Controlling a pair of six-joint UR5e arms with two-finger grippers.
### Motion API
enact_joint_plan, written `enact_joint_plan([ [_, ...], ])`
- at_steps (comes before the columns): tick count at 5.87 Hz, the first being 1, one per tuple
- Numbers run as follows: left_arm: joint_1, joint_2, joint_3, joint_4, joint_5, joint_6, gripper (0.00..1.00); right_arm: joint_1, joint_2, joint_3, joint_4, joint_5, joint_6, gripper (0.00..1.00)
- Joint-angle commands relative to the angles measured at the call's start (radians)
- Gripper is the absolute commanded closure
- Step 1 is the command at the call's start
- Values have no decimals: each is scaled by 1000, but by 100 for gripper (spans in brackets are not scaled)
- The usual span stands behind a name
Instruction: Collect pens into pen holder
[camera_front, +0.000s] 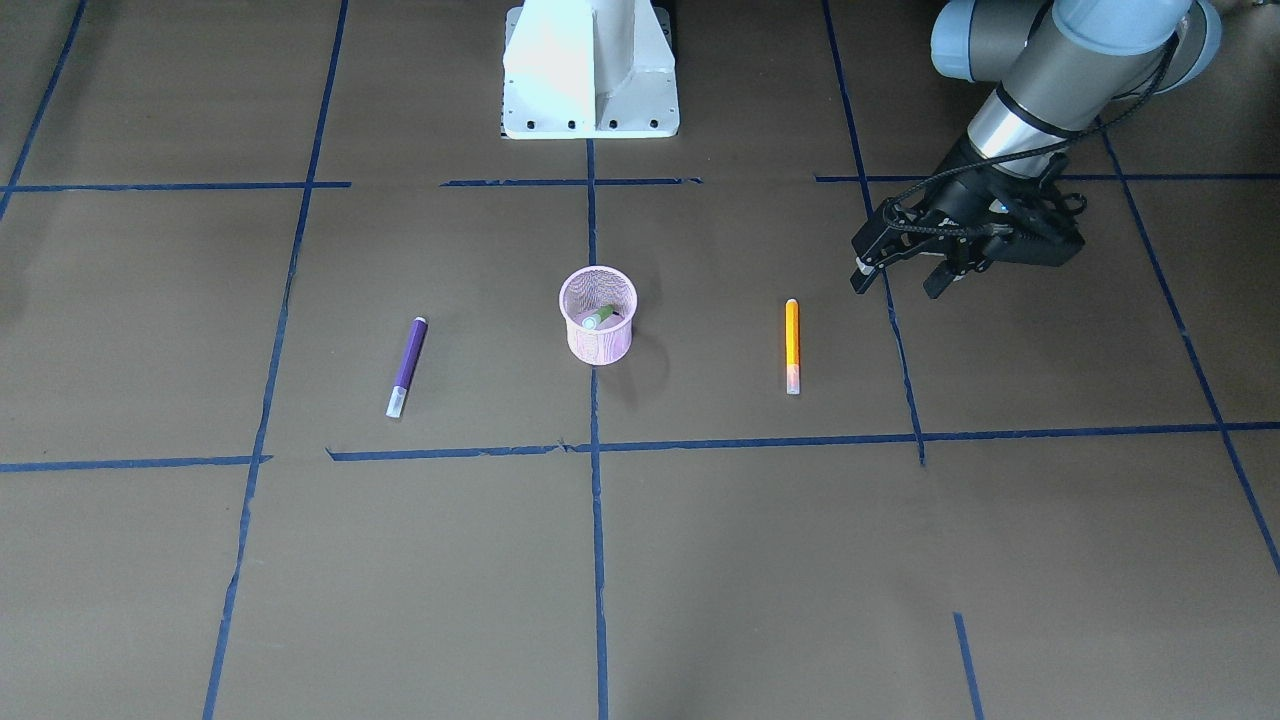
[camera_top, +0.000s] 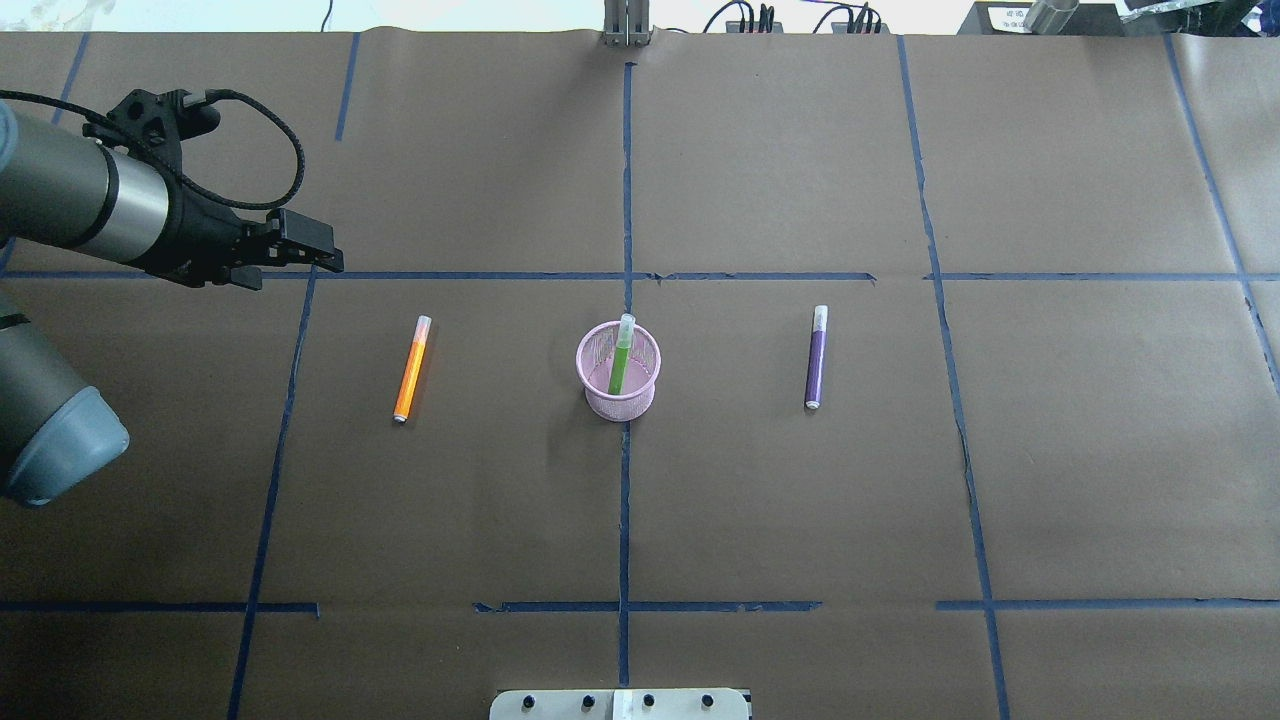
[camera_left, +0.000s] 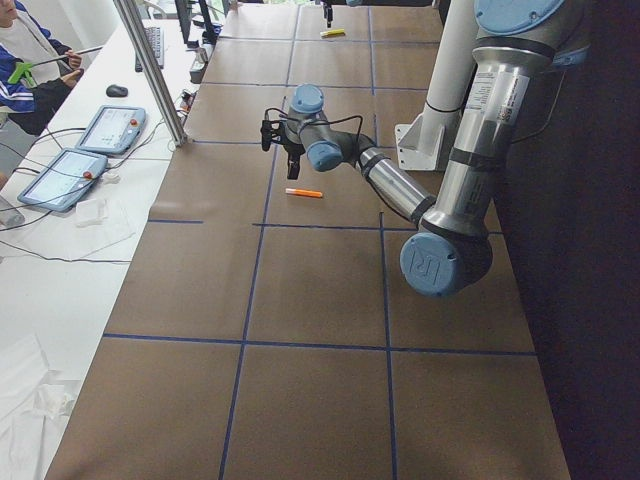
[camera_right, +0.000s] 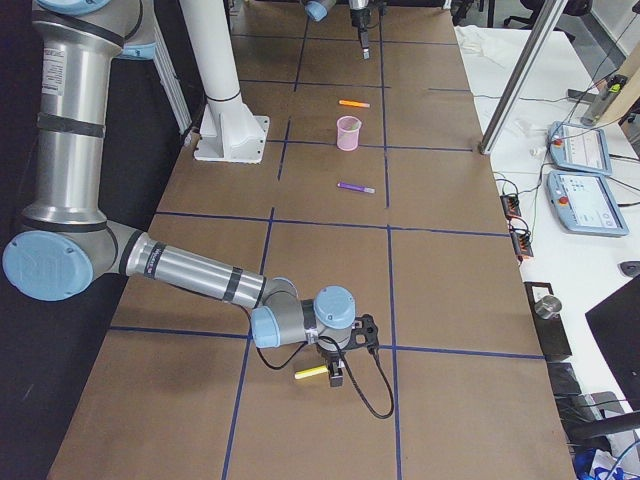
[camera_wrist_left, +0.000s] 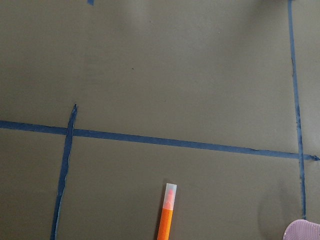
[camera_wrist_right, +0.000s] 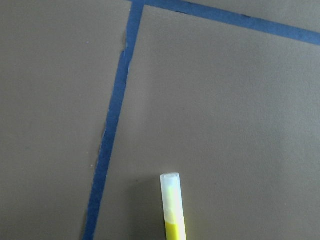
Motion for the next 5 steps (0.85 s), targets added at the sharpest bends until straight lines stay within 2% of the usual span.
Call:
enact_joint_plan([
  [1,1,-1,0,3,-2,0,0,-19,51,-89,38,-7,8,3],
  [3,-1,-3,-2,2,-27,0,0,-29,54,-108,35,-7,9,7],
  [5,-1,-1,-5,2,-31,0,0,-36,54,-110,34,-4,9,37],
])
